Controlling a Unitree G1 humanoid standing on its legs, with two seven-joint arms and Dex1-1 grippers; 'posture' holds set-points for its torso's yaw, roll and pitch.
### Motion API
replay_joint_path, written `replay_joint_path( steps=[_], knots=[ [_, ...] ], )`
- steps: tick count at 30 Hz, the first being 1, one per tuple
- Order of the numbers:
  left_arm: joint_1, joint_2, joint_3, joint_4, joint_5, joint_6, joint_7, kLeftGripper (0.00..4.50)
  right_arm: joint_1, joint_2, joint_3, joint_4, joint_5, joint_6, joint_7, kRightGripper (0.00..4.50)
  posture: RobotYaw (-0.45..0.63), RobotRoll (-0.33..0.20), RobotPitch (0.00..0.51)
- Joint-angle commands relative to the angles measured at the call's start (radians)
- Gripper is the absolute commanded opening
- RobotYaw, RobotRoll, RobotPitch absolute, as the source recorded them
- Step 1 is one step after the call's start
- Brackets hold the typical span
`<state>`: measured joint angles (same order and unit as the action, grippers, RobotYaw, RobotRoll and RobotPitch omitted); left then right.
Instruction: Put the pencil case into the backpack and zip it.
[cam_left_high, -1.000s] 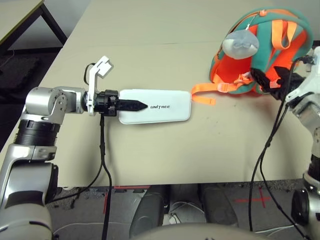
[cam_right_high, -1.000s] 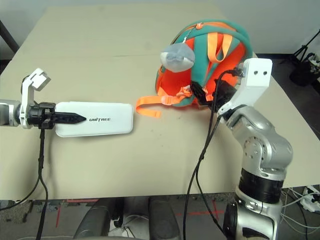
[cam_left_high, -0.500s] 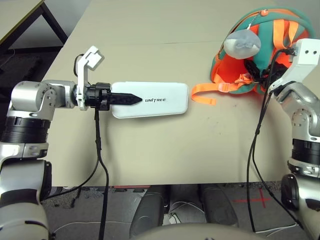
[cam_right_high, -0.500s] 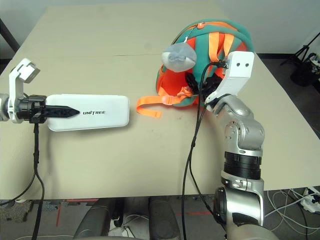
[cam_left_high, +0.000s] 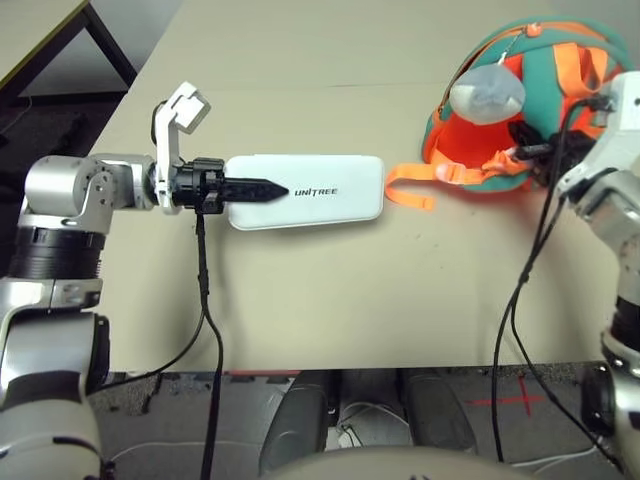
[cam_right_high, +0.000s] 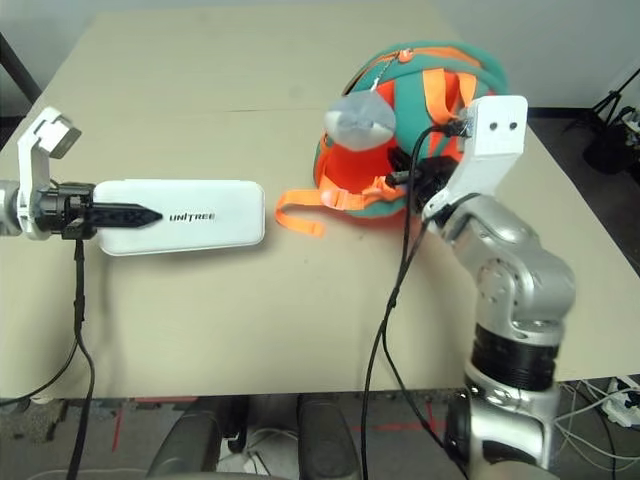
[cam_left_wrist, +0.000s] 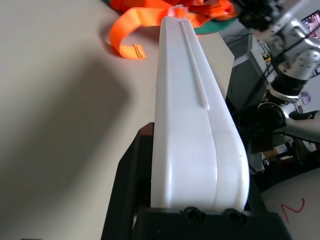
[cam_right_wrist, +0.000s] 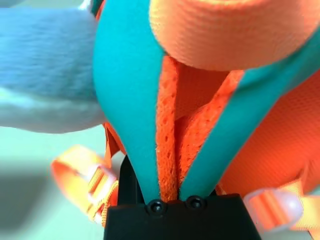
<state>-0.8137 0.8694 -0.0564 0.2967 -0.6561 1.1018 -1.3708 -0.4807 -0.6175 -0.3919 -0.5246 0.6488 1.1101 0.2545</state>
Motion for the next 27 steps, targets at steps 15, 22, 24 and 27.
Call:
replay_joint_path(
  steps=[15, 22, 24, 27],
  knots=[
    [-0.130, -0.066, -0.085, 0.175, 0.102, -0.096, -0.101, 1.44, -0.058, -0.020, -0.295, -0.374, 0.395, 0.464, -0.088, 0.16, -0.26, 0.000, 0.182],
    [-0.147, -0.079, -0.097, 0.215, 0.136, -0.117, -0.130, 1.44, -0.018, -0.056, -0.408, -0.415, 0.594, 0.491, -0.167, 0.16, -0.29, 0.000, 0.185],
    [-0.151, -0.081, -0.098, 0.222, 0.142, -0.119, -0.136, 1.44, 0.044, -0.120, -0.428, -0.394, 0.712, 0.426, -0.241, 0.16, -0.30, 0.000, 0.187],
    [-0.159, -0.083, -0.098, 0.234, 0.154, -0.124, -0.147, 1.44, 0.206, -0.277, -0.427, -0.354, 0.968, 0.228, -0.430, 0.16, -0.31, 0.000, 0.185]
  ],
)
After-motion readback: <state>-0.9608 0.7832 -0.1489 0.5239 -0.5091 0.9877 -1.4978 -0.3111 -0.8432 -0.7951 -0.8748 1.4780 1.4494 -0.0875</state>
